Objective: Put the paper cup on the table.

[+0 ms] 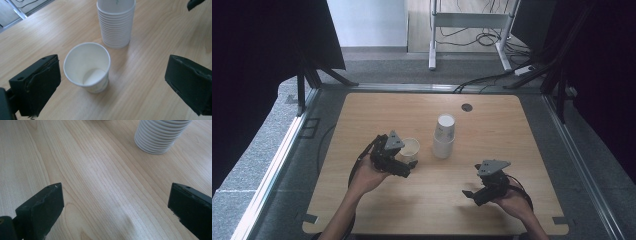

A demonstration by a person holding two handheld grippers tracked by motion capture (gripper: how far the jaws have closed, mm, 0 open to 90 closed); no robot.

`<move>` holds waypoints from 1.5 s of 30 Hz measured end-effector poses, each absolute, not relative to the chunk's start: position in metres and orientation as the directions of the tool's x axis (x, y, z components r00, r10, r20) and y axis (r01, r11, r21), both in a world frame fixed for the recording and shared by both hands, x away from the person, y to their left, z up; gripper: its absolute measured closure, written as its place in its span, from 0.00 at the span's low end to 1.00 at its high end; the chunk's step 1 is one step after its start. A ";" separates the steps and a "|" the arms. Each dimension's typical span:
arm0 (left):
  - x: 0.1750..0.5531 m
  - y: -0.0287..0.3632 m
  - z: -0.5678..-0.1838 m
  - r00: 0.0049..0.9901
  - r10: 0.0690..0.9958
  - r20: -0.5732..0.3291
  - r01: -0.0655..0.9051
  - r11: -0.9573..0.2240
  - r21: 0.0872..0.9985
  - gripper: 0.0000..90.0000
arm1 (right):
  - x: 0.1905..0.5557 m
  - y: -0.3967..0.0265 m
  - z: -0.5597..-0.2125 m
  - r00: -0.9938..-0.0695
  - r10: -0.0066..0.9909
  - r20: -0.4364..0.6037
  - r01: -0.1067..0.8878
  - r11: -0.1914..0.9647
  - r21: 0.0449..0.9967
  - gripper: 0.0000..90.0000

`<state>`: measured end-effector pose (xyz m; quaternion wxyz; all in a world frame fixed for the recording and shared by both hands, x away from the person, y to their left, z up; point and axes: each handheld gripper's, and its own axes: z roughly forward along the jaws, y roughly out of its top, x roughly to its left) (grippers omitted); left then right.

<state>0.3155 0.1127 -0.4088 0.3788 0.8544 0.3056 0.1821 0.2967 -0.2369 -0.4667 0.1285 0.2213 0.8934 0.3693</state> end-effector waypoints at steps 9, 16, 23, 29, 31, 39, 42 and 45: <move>0.291 0.134 -0.430 0.717 0.697 0.011 0.438 -0.462 0.771 0.00 | 0.290 -0.244 -0.466 -0.850 0.525 -0.036 0.334 0.591 0.734 0.00; 0.274 0.145 -0.449 0.716 0.698 0.004 0.439 -0.455 0.775 0.00 | 0.289 -0.253 -0.473 -0.830 0.557 -0.039 0.359 0.585 0.727 0.00; 0.265 0.151 -0.472 0.716 0.695 -0.058 0.488 -0.440 0.754 0.00 | 0.288 -0.259 -0.481 -0.816 0.577 -0.033 0.385 0.585 0.714 0.00; 0.262 0.153 -0.489 0.701 0.708 -0.080 0.522 -0.435 0.733 0.00 | 0.288 -0.262 -0.489 -0.806 0.592 -0.020 0.408 0.580 0.705 0.00; 0.262 0.153 -0.492 0.700 0.711 -0.070 0.523 -0.444 0.728 0.00 | 0.289 -0.262 -0.491 -0.804 0.594 -0.016 0.415 0.581 0.700 0.00; 0.261 0.147 -0.508 0.702 0.711 -0.033 0.542 -0.503 0.673 0.00 | 0.293 -0.263 -0.503 -0.798 0.602 -0.017 0.440 0.602 0.666 0.00; 0.262 0.145 -0.512 0.704 0.709 -0.033 0.553 -0.519 0.652 0.00 | 0.293 -0.263 -0.506 -0.796 0.605 -0.016 0.447 0.606 0.657 0.00; 0.264 0.144 -0.514 0.693 0.720 -0.033 0.571 -0.521 0.634 0.00 | 0.293 -0.262 -0.508 -0.797 0.603 -0.022 0.447 0.614 0.650 0.00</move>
